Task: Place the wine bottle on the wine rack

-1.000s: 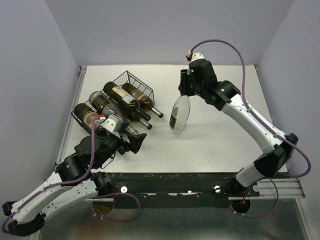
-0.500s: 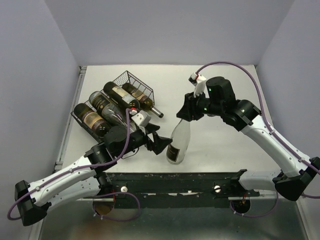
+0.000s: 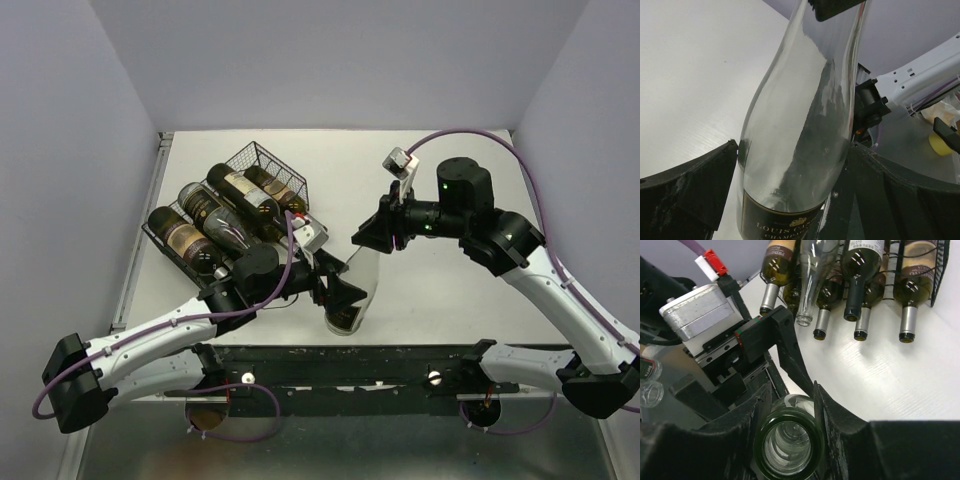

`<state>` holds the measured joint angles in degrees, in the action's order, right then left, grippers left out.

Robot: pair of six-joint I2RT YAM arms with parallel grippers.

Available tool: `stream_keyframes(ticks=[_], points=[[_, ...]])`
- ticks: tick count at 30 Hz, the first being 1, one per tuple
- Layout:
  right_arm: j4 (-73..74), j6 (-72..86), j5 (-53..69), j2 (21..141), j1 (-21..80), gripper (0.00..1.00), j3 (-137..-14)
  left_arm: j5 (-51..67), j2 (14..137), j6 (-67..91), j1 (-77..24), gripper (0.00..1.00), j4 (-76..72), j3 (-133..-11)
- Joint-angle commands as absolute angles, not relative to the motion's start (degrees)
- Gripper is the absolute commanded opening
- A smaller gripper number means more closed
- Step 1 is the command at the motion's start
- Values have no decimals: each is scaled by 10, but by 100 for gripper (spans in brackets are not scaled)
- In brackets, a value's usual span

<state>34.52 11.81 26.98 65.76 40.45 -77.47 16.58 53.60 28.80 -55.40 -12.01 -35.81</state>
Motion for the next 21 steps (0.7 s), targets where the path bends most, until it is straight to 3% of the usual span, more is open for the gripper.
stream_keyframes(ticks=[1,14,19,21], points=[[237,140,365,626,407,1,-792,221,549,276,-555,99,-175,-361],[180,152,450,607,408,1,-781,272,584,270,-559,97,-278,-348],[198,145,442,601,408,1,-782,261,572,251,-559,45,-264,-351],[208,143,435,599,407,1,-783,248,564,232,-559,0,-236,-359]])
